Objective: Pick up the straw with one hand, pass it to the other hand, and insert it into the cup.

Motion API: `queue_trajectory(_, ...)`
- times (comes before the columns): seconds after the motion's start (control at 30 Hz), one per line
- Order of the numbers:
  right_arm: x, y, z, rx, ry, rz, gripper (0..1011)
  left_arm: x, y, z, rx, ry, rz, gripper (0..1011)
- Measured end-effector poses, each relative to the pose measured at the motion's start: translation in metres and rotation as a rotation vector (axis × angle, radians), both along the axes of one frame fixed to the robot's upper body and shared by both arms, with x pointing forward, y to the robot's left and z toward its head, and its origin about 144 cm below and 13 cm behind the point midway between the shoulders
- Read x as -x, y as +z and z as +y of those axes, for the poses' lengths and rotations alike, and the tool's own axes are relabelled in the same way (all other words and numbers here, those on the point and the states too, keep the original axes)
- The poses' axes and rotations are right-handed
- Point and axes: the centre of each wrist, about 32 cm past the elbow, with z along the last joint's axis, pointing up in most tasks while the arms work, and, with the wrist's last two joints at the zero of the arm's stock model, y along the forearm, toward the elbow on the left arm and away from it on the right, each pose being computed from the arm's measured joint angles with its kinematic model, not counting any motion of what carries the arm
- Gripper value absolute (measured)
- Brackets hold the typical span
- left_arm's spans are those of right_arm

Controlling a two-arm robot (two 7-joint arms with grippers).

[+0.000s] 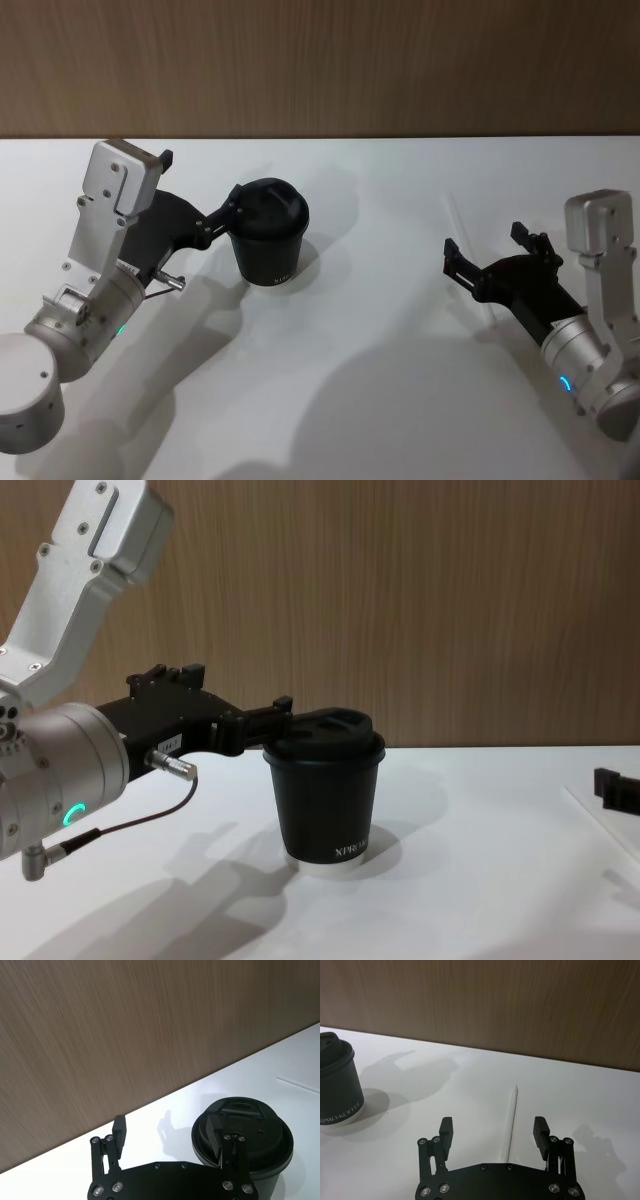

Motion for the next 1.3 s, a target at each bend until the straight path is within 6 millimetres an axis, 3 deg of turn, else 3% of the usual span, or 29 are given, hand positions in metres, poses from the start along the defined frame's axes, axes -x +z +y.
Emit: queue_trajectory(1.3, -0.032, -0.018, -0.029, 0.027, -0.019, 0.114, 1001, 0.000, 0.000, 0.000, 0.000, 0.000, 0.000, 1003)
